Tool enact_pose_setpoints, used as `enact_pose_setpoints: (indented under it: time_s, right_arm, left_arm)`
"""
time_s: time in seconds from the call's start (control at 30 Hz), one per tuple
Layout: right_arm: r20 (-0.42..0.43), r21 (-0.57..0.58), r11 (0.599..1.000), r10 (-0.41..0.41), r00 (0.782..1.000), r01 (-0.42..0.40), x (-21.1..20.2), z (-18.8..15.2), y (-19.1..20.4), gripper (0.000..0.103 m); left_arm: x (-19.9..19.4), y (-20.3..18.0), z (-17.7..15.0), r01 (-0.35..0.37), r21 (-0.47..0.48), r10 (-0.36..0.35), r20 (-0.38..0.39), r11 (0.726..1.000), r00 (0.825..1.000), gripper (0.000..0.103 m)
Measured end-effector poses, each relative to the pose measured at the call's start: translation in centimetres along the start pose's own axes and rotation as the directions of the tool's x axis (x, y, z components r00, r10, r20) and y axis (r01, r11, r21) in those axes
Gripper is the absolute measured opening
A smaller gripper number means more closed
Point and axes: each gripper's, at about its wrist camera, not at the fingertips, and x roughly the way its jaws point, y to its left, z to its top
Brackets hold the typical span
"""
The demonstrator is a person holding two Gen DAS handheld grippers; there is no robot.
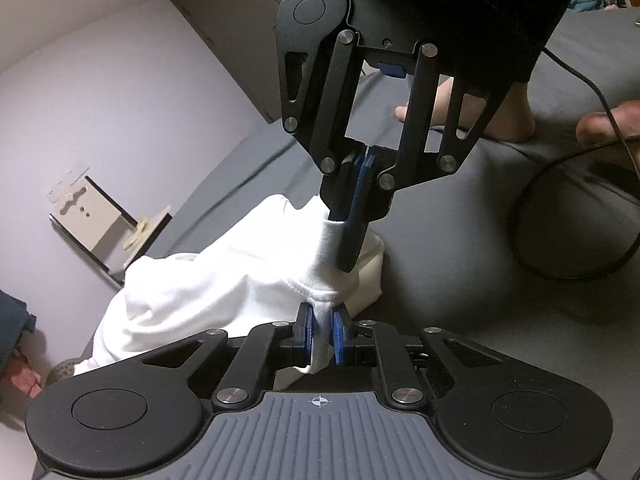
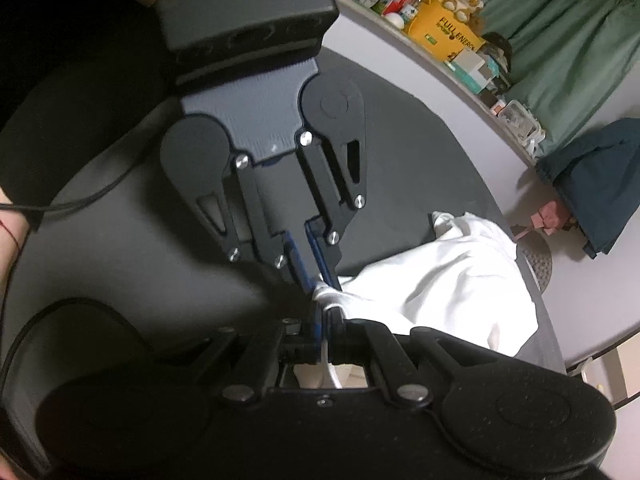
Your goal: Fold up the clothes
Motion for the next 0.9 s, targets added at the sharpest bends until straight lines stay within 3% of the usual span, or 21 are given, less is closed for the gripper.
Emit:
enact_pose_setpoints:
  time_s: [0.13,0.47,0.53,0.6,0.67,0.9]
  right_arm:
    - [-0.018,-0.032,0.999,-0.01,1.0,0.01,0.4,-0.1,0.4,0.003]
    - [-0.087,-0.084,0.995,-0.057,0.995,0.05,1.5,-0.6,1.1,0.003]
    - [-0.085,-0.084,0.996,-0.051,0.995,0.044,1.5,-0.4,1.2,0.003]
    - [-0.083,-0.094,0.995,-0.05,0.995,0.042,1.6,-0.3,1.4,0.003]
    - [-0.072,-0.096,0.995,-0.042,0.997,0.035,1.5,-0.2,1.5,0.003]
    - [-0.03,-0.093,0.996,-0.02,0.999,0.017,1.1,0.2,1.5,0.003]
  left_arm:
    - [0.0,-0.7,0.1,-0.03,0.047,0.03,0.007,0.998,1.0,0.013]
    - [-0.6,0.0,0.9,0.073,-0.015,-0.074,-0.018,0.997,0.997,0.014]
    - [-0.6,0.1,0.7,0.071,-0.029,-0.072,-0.028,0.997,0.997,0.015]
    - [-0.5,0.2,0.7,0.072,-0.034,-0.073,-0.033,0.997,0.997,0.026]
    - [-0.1,0.6,0.5,0.07,-0.039,-0.072,-0.033,0.997,0.997,0.03]
    - [-0.2,0.8,0.2,0.026,-0.05,-0.025,0.011,0.998,1.0,0.029]
